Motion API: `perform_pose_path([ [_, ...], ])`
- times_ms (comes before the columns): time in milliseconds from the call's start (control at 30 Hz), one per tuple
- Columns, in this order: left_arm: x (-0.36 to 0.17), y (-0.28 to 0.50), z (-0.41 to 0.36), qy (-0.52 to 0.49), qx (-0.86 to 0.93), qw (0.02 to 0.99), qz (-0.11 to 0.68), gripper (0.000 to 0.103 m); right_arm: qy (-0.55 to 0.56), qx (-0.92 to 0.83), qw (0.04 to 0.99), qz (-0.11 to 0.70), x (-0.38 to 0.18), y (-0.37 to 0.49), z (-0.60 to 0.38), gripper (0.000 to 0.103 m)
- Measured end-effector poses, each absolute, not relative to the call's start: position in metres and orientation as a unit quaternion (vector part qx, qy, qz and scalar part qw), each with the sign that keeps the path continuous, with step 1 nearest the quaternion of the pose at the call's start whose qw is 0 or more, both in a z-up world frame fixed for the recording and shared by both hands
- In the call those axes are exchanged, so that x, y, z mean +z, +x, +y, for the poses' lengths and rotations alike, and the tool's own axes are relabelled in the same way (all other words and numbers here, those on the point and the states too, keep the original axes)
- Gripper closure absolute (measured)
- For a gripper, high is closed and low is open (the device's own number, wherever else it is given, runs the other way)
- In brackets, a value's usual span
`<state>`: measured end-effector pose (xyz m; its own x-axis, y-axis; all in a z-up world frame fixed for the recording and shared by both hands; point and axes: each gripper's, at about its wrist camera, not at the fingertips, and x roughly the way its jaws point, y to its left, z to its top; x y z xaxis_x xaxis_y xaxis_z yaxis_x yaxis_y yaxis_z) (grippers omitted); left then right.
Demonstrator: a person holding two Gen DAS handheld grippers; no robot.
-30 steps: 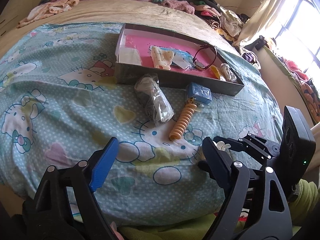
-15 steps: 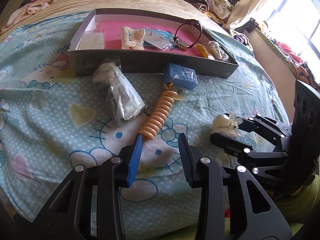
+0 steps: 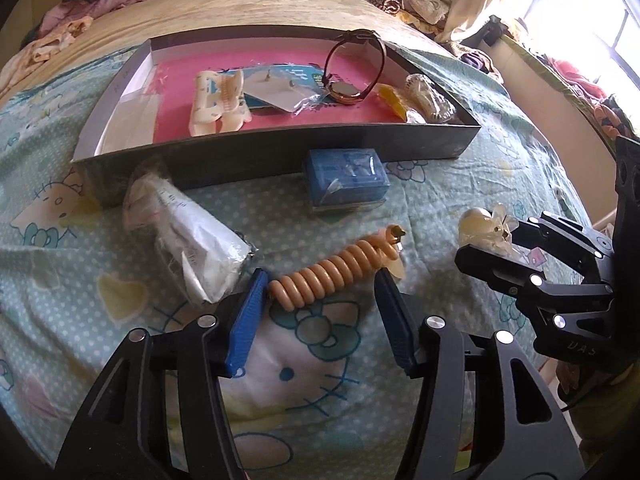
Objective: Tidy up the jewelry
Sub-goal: 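Grasp the clear claw clip with right tool while left tool grasps orange spiral bracelet, then carry the claw clip and spiral bracelet over the pink tray with both tools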
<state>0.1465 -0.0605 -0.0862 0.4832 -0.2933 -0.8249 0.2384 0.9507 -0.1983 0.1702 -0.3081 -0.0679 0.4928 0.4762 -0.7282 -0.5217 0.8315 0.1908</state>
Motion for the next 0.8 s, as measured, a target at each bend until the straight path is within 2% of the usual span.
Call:
perform_pose_path([
  [167,-0.085,0.15,-0.072,-0.017,-0.172,0.86,0.48,0.039,-0.017,0.276,0.869,0.411,-0.065,0.176,-0.321,0.057],
  [300,-0.085,0.156,-0.079,-0.008,-0.173,0.861,0.479,0.038,-0.01,0.268,0.872,0.409,-0.063,0.182,-0.33,0.057],
  [367,-0.084,0.161,-0.08,-0.024,-0.18,0.857,0.483,0.027,-0.009,0.264,0.874,0.407,-0.062,0.184,-0.334,0.057],
  [433,-0.085,0.163,-0.083,-0.034,-0.184,0.854,0.485,0.023,-0.005,0.26,0.877,0.405,-0.061,0.186,-0.336,0.057],
  [600,-0.09,0.167,-0.091,-0.012,-0.167,0.861,0.481,0.024,0.001,0.249,0.881,0.402,-0.058,0.192,-0.344,0.057],
  [667,-0.09,0.166,-0.094,0.008,-0.151,0.867,0.476,0.039,0.003,0.248,0.882,0.4,-0.057,0.194,-0.346,0.057],
  [800,-0.087,0.166,-0.092,0.007,-0.157,0.868,0.471,0.04,0.004,0.247,0.885,0.396,-0.053,0.195,-0.346,0.057],
])
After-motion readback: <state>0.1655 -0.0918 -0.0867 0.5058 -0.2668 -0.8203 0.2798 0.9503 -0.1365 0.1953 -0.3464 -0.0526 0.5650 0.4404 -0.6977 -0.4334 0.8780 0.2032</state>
